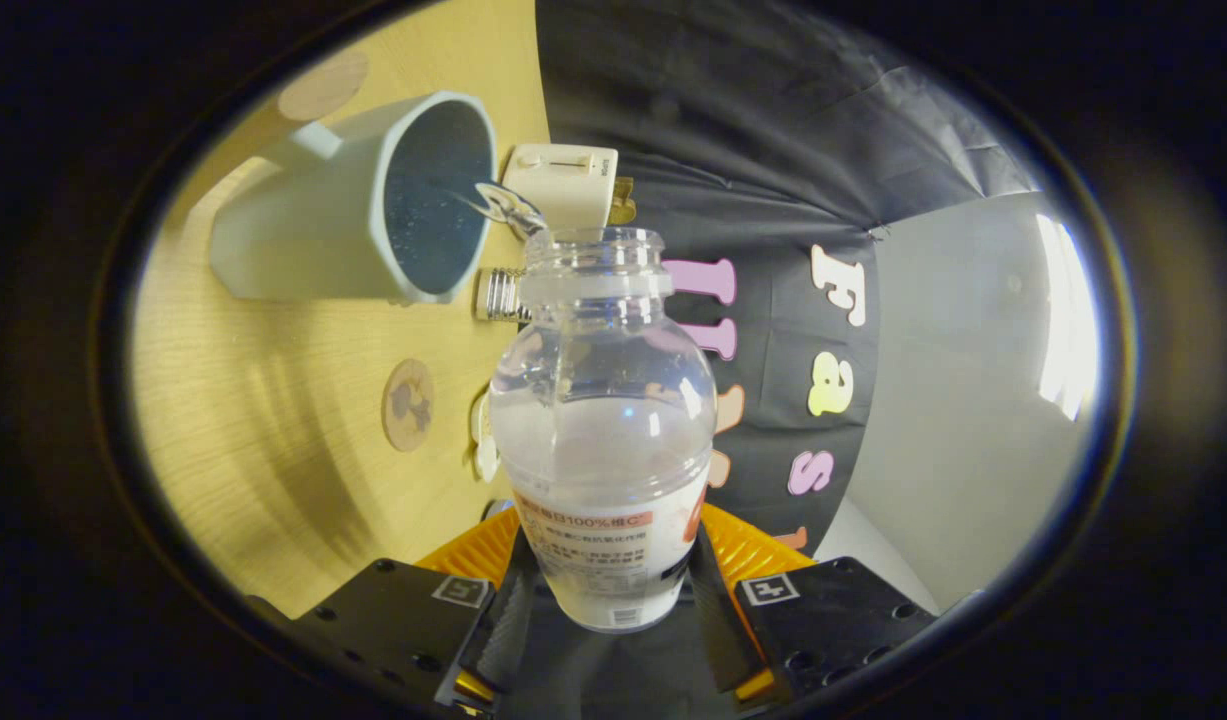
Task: Take the bottle from table, then pour the juice into the cup, finally place the bottle on the coaster
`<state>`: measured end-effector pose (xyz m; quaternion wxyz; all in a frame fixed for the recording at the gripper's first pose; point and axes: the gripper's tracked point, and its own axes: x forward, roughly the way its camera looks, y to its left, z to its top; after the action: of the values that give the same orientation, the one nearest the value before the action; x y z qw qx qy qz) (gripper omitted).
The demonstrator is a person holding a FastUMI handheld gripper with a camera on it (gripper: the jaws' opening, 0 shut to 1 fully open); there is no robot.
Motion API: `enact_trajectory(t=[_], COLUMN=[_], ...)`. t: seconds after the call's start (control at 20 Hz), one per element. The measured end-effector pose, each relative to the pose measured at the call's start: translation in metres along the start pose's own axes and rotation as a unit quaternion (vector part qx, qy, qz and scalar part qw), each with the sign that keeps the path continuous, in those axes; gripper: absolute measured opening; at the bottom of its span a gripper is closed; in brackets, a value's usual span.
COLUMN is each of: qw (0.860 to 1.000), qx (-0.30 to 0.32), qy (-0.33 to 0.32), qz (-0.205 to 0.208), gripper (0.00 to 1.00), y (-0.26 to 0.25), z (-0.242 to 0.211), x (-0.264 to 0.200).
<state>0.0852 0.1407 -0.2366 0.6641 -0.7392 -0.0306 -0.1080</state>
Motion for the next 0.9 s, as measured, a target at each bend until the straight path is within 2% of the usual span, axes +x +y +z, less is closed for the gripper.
enact_trajectory(t=[0.9], qw=[0.998], qx=[-0.053], qy=[-0.011], qz=[-0.025], gripper=[0.76], y=[-0.033], z=[-0.001], x=[-0.002])
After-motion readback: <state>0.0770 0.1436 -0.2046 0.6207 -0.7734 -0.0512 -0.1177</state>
